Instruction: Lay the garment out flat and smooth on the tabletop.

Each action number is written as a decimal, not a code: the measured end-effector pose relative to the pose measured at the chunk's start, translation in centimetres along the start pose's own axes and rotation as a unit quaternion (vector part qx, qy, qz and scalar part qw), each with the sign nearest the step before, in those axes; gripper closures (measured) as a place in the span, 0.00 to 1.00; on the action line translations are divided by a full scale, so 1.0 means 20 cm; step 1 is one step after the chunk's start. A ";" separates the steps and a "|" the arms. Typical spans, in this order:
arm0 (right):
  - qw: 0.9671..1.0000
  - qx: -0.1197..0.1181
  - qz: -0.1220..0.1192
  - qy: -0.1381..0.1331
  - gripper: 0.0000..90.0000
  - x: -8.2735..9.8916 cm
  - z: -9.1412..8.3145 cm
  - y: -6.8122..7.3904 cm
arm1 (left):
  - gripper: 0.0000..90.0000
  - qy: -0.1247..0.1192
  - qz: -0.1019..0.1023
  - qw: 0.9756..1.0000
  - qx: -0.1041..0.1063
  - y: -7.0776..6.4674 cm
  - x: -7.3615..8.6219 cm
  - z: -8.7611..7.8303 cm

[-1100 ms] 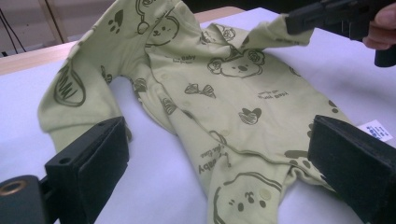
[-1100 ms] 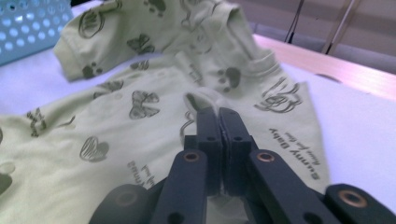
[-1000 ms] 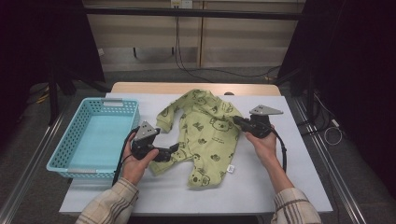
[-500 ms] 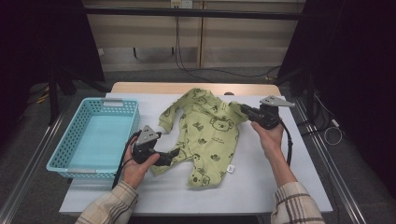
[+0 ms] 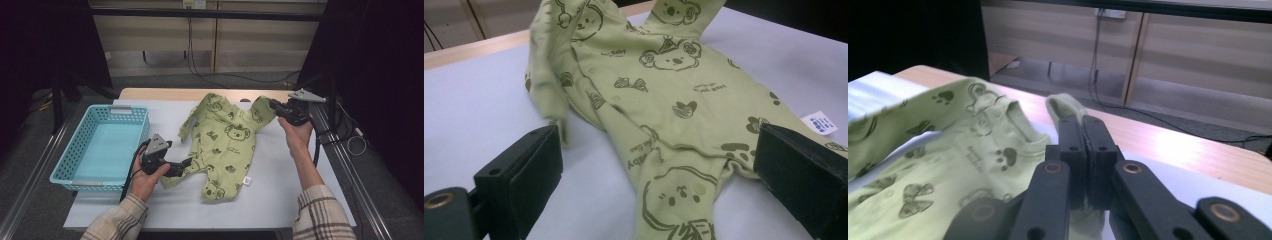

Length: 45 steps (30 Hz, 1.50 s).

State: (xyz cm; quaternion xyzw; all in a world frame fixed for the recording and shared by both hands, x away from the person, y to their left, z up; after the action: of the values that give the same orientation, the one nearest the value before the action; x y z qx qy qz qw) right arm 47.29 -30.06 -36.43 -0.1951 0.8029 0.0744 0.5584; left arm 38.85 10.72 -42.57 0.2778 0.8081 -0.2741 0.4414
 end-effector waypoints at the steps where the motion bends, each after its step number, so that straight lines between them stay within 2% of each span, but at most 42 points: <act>1: 1.000 0.006 0.002 -0.002 0.98 -0.01 0.00 -0.02 | 0.06 0.000 0.000 1.000 0.000 0.00 0.00 0.00; 8: 0.999 0.040 0.017 0.006 0.98 0.00 0.01 -0.14 | 0.06 0.003 0.009 1.000 -0.002 0.00 0.00 0.00; 12: 0.998 0.058 0.028 0.017 0.98 0.05 0.01 -0.21 | 0.06 0.007 0.012 1.000 -0.006 0.00 0.00 0.00; 17: 0.996 0.078 0.038 0.029 0.98 0.10 0.02 -0.27 | 0.06 0.003 0.007 1.000 -0.006 0.00 0.00 0.01; 19: 0.995 0.084 0.037 0.039 0.98 0.13 0.02 -0.30 | 0.06 0.004 0.012 1.000 -0.005 0.00 0.00 0.01; 21: 0.994 0.091 0.039 0.046 0.98 0.16 0.02 -0.32 | 0.06 0.001 0.007 1.000 -0.003 -0.01 0.00 0.01; 22: 0.994 0.093 0.039 0.050 0.98 0.18 0.02 -0.33 | 0.06 0.004 0.012 1.000 -0.004 0.00 0.00 0.01; 25: 0.992 0.100 0.040 0.059 0.97 0.22 0.02 -0.35 | 0.06 0.002 0.009 1.000 -0.004 0.00 0.00 0.01; 29: 0.990 0.112 0.038 0.076 0.89 0.27 0.02 -0.37 | 0.06 0.004 0.009 1.000 -0.006 0.00 0.00 0.01; 31: 0.989 0.119 0.037 0.077 0.81 0.29 0.01 -0.38 | 0.06 0.007 0.012 1.000 -0.005 0.00 0.01 0.01; 33: 0.989 0.124 0.038 0.078 0.76 0.30 0.00 -0.38 | 0.06 0.006 0.009 1.000 -0.005 -0.01 0.01 0.01; 36: 0.990 0.112 0.031 0.077 0.65 0.31 -0.02 -0.35 | 0.06 0.011 0.015 1.000 -0.009 0.00 0.00 0.01; 37: 0.991 0.103 0.026 0.076 0.62 0.31 -0.04 -0.32 | 0.06 0.006 0.007 1.000 -0.008 -0.01 0.00 0.01; 38: 0.993 0.094 0.023 0.072 0.59 0.32 -0.05 -0.30 | 0.06 0.008 0.008 1.000 -0.010 -0.01 0.00 0.00; 42: 0.997 0.050 0.008 0.062 0.50 0.32 -0.11 -0.15 | 0.06 0.013 -0.003 1.000 -0.006 -0.03 0.00 0.00; 45: 0.998 0.017 -0.010 0.061 0.45 0.31 -0.16 -0.03 | 0.07 0.025 0.000 1.000 0.006 -0.04 0.00 -0.01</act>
State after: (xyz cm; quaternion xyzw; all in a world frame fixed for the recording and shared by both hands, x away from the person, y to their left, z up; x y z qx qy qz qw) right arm 42.80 -33.12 -41.00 -0.1974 0.8346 0.0432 0.5124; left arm 38.11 10.35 -42.37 0.2870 0.8174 -0.2719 0.4190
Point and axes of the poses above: each handheld gripper's, and its own axes: z roughly forward along the jaws, x roughly out of its underside, y roughly to its left, the point moved 2 cm from there along z, roughly forward along the jaws, and after that the axes turned 8 degrees about -z, right-handed, at the moved point
